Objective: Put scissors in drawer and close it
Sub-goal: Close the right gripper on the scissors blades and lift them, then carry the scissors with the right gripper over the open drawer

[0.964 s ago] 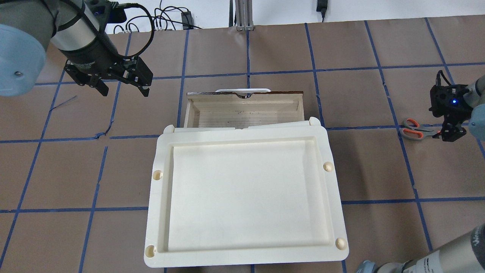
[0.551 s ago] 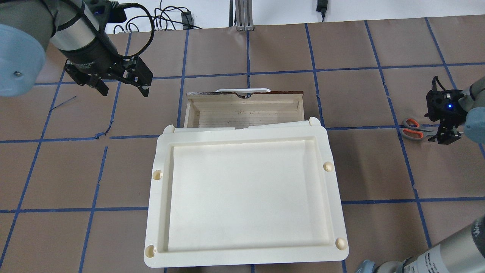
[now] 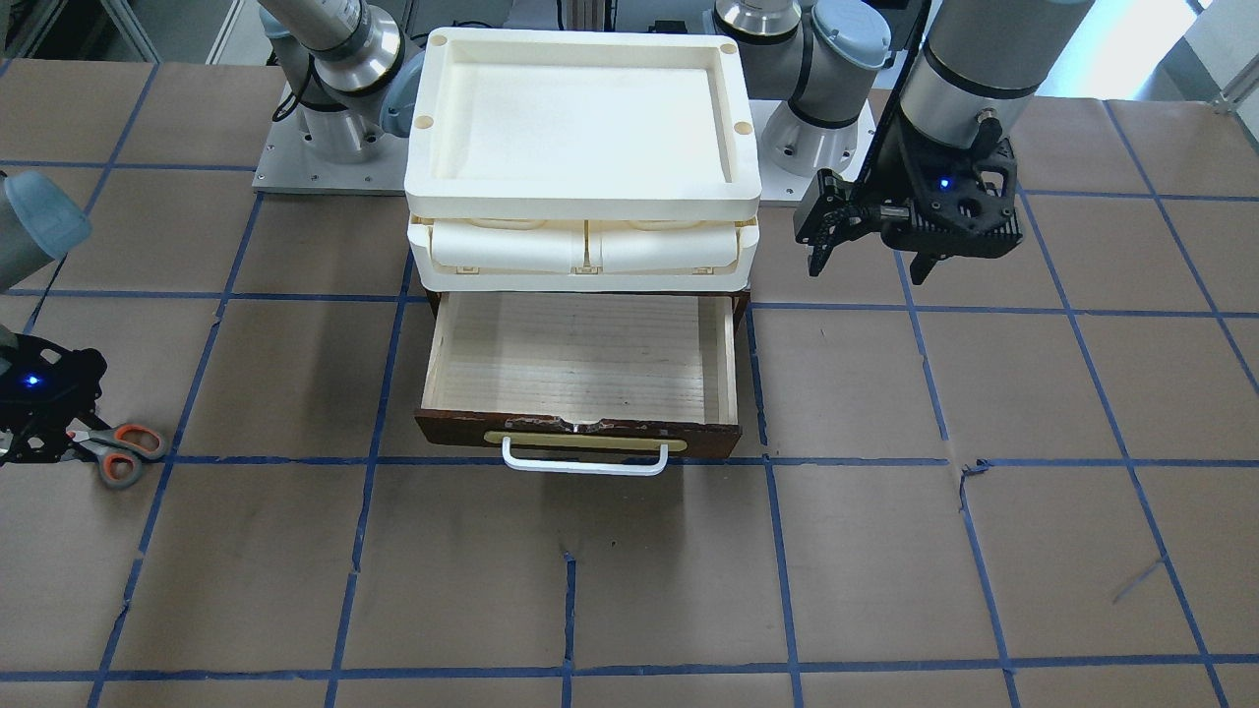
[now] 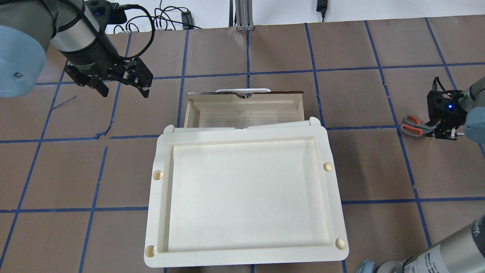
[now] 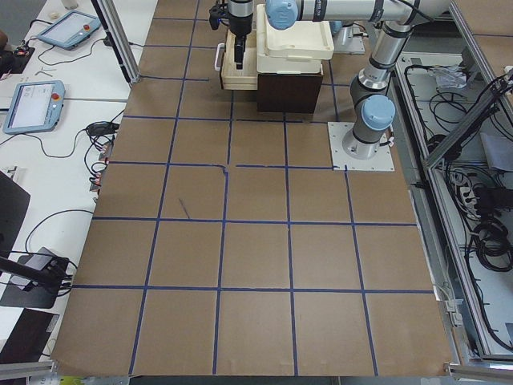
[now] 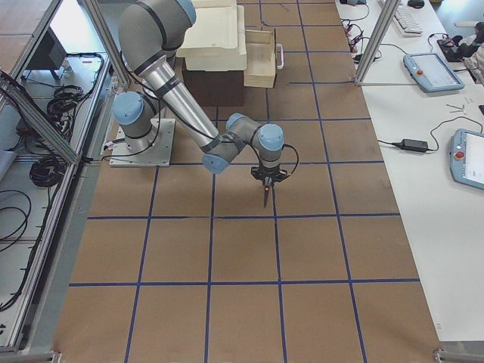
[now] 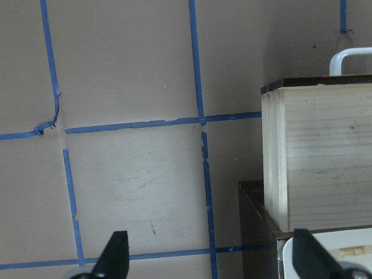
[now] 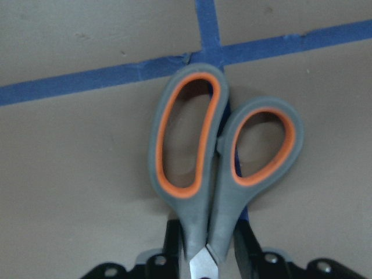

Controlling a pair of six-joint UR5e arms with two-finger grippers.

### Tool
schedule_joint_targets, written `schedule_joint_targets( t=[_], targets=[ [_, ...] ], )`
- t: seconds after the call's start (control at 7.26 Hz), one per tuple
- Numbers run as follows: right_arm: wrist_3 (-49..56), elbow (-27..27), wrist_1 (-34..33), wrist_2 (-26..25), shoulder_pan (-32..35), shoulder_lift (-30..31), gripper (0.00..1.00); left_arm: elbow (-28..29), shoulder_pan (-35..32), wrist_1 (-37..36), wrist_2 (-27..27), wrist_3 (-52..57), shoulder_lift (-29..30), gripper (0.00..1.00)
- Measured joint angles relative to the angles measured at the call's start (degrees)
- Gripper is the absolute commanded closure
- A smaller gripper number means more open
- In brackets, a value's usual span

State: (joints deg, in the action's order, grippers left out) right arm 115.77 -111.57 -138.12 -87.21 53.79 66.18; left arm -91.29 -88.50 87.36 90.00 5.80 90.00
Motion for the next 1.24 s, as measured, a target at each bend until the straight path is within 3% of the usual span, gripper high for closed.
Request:
schedule_joint_targets(
  t=[0.41, 0.69, 1.24],
  targets=[
    [-2.01, 3.32, 0.96, -0.30, 0.20, 1.38, 0.97, -0.02, 0.00, 0.00, 0.00, 0.00, -0.01, 0.00],
    [-7.95, 5.82, 5.38, 0.03, 3.83, 5.87, 0.98, -0.08, 0.00, 0.00, -0.02, 0.00, -0.01, 0.00],
    [-29.11, 15.93, 22.16, 0.45, 23.97, 14.16, 0.97, -0.09, -0.06, 0.00, -0.16, -0.13, -0.01, 0.00]
  ],
)
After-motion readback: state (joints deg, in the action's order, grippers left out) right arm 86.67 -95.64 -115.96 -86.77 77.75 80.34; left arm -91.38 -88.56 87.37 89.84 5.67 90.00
